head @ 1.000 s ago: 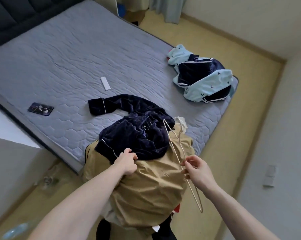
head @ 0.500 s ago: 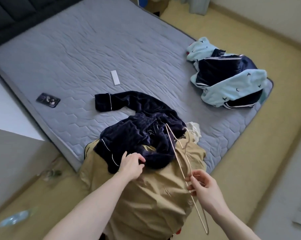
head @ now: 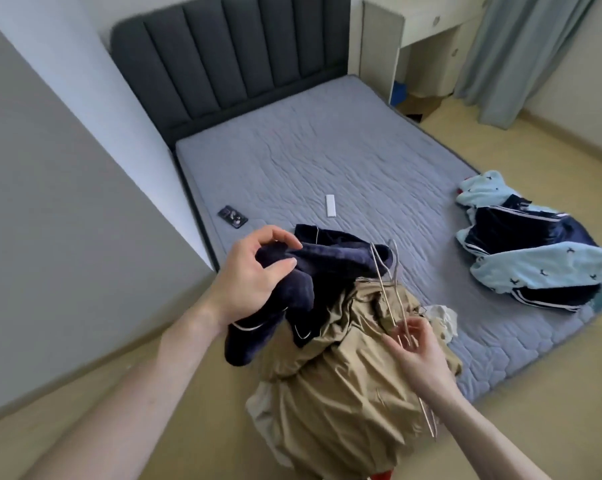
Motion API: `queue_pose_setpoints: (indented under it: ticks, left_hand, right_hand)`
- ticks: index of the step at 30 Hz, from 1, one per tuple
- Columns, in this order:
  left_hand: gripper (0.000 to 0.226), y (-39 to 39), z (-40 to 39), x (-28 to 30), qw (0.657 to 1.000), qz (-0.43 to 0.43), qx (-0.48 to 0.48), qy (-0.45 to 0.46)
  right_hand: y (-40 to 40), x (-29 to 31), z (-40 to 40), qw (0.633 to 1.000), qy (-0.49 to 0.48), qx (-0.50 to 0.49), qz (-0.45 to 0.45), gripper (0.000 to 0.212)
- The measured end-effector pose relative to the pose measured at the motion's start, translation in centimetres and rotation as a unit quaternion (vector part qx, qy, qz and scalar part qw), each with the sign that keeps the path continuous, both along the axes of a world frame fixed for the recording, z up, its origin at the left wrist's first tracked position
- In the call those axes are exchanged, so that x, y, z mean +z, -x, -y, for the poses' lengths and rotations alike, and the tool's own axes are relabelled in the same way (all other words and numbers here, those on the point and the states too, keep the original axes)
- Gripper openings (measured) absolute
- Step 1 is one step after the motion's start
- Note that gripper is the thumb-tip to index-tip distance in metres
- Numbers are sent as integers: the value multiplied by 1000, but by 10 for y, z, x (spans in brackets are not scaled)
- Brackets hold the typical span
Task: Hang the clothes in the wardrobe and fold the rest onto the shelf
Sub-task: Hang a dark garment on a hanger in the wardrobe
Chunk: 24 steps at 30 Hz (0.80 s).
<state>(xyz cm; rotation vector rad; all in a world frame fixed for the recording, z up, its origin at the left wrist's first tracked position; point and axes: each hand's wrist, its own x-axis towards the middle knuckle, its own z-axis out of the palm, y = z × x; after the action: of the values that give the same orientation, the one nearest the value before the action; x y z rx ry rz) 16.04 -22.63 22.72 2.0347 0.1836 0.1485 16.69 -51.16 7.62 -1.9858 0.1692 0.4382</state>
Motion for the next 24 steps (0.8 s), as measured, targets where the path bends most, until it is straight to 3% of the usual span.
queue_pose_setpoints:
  ticks: [9,14,19,24]
  left_hand:
    - [30,133,-90,172,964,257,41,-48]
    - [28,222,-153,217,939,332,86,-30]
    - [25,309,-238,211,932,310,176,-71]
    - [12,406,-353,139,921,139,300,-204]
  right_hand:
    - [47,60,-149,979,82,139,127,79]
    - [111,66,-251,967,69,192,151,61]
    - [179,73,-332,954,15,280,103,25]
    - [240,125,-389,938,-178,293,50,36]
